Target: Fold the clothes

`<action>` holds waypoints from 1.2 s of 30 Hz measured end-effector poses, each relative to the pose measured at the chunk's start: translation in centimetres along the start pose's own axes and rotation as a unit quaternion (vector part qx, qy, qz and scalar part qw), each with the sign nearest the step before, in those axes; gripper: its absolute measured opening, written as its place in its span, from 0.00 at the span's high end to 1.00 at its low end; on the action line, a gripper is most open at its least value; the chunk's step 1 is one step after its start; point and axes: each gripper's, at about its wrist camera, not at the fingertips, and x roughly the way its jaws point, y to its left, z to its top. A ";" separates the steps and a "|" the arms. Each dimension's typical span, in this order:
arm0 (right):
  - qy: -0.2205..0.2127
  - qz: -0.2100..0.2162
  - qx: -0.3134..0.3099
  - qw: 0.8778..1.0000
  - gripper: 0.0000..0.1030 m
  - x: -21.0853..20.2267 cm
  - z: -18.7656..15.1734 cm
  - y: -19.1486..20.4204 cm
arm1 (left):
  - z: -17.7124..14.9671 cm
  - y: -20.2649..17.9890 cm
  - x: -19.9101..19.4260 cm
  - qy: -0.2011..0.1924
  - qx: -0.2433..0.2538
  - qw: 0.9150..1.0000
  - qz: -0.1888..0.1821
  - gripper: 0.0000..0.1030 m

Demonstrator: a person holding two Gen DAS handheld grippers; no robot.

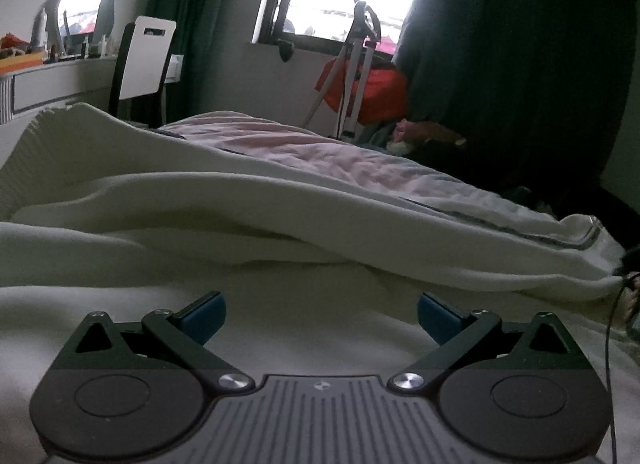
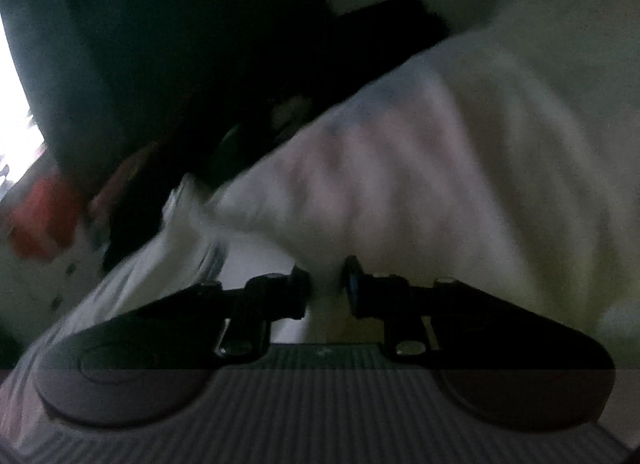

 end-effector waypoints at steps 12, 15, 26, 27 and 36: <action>0.095 0.080 0.133 0.983 0.21 -0.6 -2.1 -5.3 | 0.2 -0.1 -1.4 -0.014 0.013 1.000 -0.008 0.00; 0.117 0.120 0.117 0.979 0.20 -0.4 -3.4 -4.3 | 0.3 0.1 -1.8 -0.014 0.007 1.000 -0.014 0.00; 0.001 0.021 0.039 0.999 0.95 -2.3 -3.0 -0.5 | 0.1 -0.4 -0.7 -0.009 0.013 1.000 -0.017 0.00; -0.027 0.008 0.033 0.999 0.95 -3.2 -3.0 -0.5 | 0.1 -0.5 -0.6 -0.010 0.016 1.000 -0.018 0.00; 0.007 -0.021 0.035 0.999 0.87 -4.6 -5.8 -5.2 | 0.5 -1.2 -1.6 -0.025 0.025 0.999 -0.038 0.00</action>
